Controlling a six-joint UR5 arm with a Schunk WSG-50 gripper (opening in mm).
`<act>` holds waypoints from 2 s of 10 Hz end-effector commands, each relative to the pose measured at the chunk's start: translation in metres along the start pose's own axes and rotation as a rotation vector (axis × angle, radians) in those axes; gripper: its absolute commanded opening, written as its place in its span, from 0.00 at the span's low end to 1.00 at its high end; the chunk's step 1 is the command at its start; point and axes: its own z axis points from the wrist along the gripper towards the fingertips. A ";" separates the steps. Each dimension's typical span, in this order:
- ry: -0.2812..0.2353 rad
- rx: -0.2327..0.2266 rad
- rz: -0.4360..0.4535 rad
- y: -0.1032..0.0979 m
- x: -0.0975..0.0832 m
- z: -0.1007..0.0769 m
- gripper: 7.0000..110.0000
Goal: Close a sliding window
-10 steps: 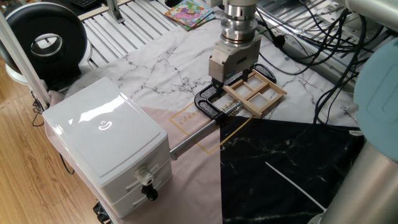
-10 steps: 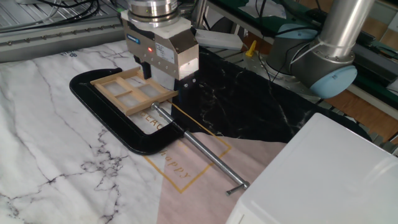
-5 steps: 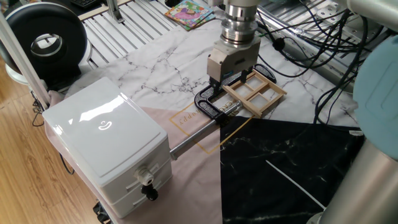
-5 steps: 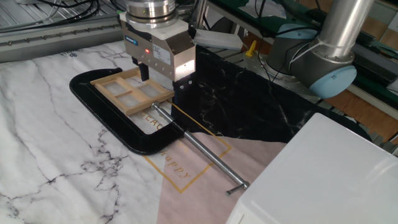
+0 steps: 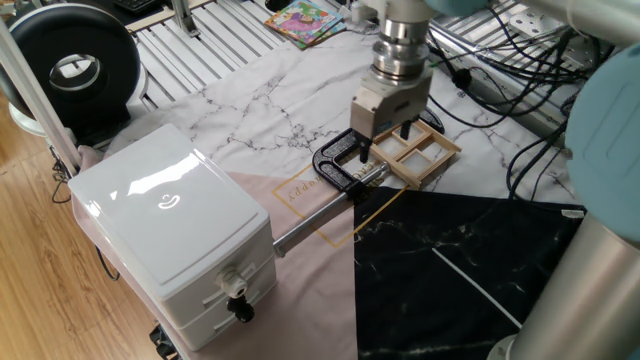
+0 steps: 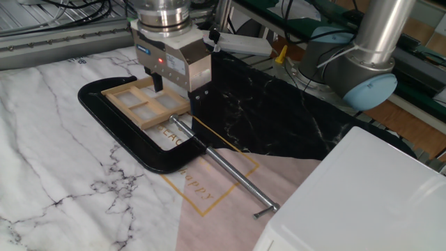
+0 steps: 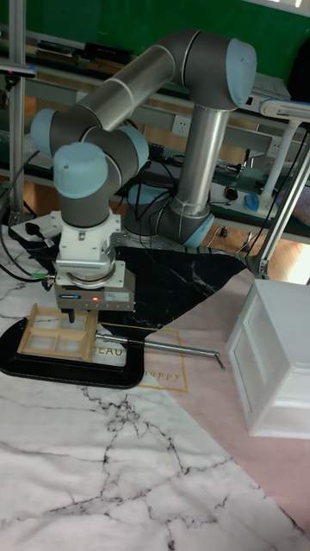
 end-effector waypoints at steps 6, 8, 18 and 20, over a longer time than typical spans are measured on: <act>-0.017 -0.059 -0.035 -0.004 0.006 0.014 0.57; -0.002 -0.059 -0.023 -0.008 0.011 0.016 0.57; 0.023 -0.079 -0.027 -0.015 0.023 0.025 0.57; 0.025 -0.076 -0.028 -0.016 0.024 0.025 0.57</act>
